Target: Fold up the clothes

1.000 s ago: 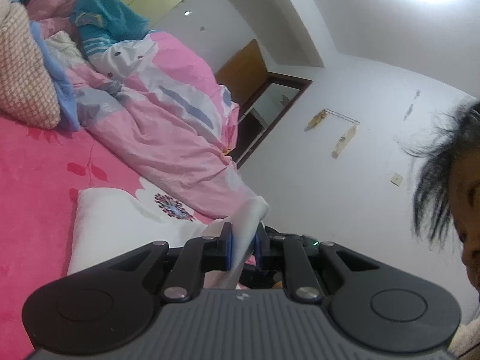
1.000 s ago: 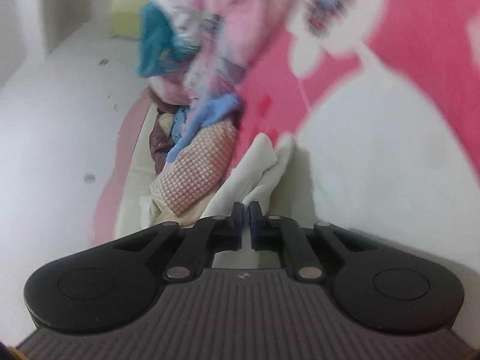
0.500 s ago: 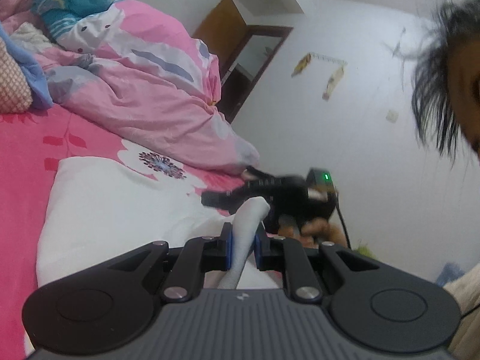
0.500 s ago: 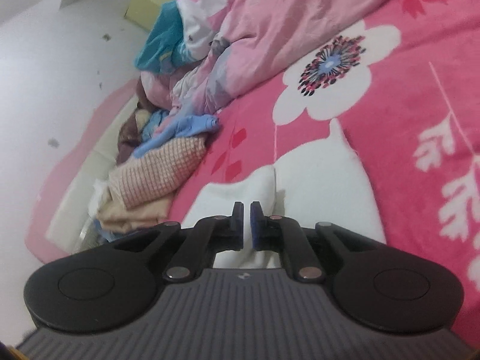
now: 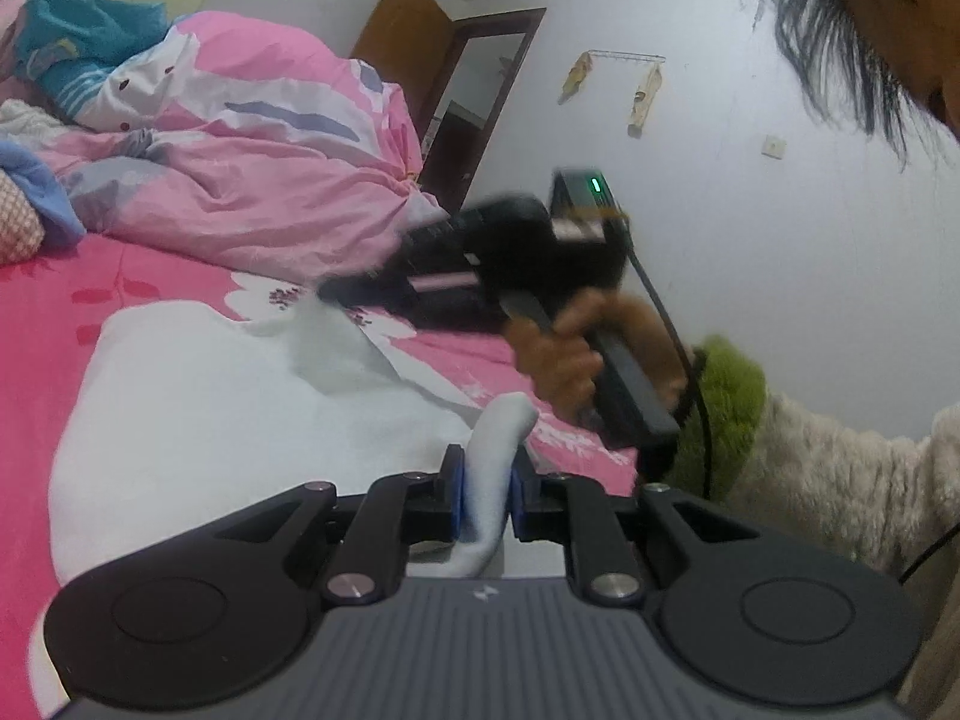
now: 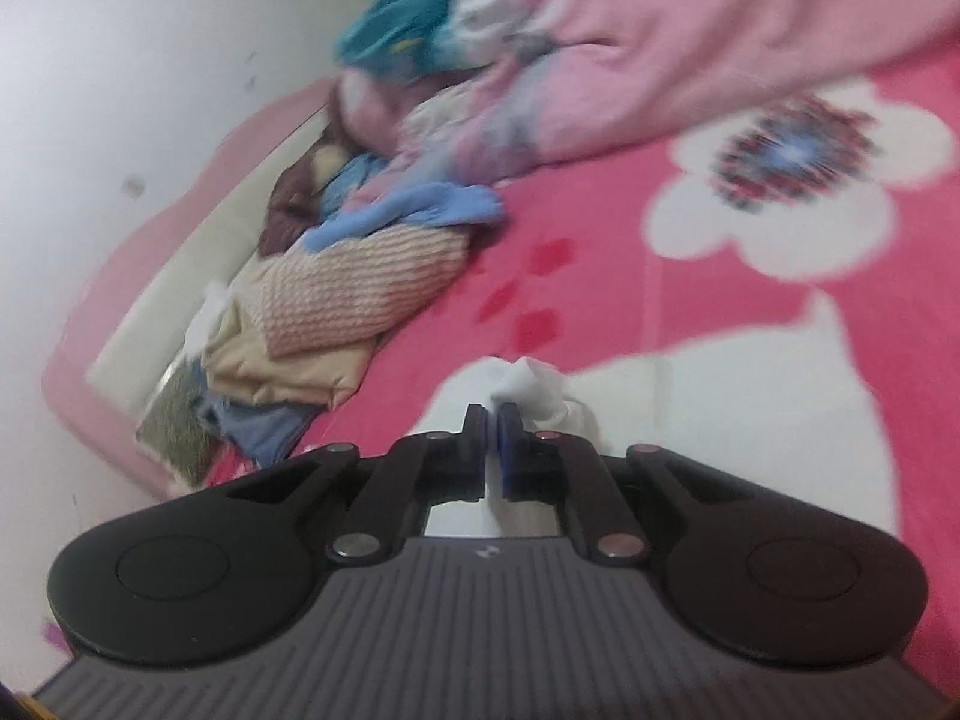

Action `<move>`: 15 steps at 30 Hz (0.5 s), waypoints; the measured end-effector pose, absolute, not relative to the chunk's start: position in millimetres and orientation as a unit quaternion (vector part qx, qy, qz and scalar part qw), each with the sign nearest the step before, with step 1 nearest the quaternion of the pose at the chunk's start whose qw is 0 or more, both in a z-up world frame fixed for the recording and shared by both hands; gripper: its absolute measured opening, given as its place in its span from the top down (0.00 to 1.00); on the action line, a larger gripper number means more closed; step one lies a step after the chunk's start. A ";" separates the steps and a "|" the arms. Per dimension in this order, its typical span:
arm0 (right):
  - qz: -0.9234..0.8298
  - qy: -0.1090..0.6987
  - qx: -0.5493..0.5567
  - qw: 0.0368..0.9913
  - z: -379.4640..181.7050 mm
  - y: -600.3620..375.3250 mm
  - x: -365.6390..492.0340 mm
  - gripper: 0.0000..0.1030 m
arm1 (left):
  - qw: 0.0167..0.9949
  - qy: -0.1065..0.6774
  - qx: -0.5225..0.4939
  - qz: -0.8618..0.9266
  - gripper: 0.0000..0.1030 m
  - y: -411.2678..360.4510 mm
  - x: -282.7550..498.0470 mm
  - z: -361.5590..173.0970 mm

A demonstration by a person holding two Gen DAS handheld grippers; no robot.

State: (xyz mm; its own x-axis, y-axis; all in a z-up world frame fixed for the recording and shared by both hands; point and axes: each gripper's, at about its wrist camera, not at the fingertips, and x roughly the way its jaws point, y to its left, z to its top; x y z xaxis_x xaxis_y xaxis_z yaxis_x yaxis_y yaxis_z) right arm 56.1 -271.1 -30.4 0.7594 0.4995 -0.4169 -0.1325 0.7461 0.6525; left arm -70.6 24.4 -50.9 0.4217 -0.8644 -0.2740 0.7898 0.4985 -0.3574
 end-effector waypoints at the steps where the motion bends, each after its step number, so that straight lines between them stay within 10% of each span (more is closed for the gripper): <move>1: 0.193 0.306 0.295 0.884 -29.4 -262.9 62.7 0.97 | 0.838 0.216 -0.088 -0.493 0.85 24.2 -70.8 -52.5; 15: 0.169 0.270 0.324 0.891 -26.2 -308.1 53.4 0.57 | 0.831 0.225 -0.090 -0.500 0.84 20.3 -69.5 -62.2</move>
State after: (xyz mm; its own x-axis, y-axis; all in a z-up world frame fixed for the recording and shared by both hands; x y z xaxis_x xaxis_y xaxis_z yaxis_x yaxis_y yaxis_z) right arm 53.4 -308.1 -26.2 0.7974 0.4757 -0.3713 -0.1257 0.7327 0.6688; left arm -69.5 20.3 -62.2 0.3982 -0.8722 -0.2840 0.7908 0.4833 -0.3756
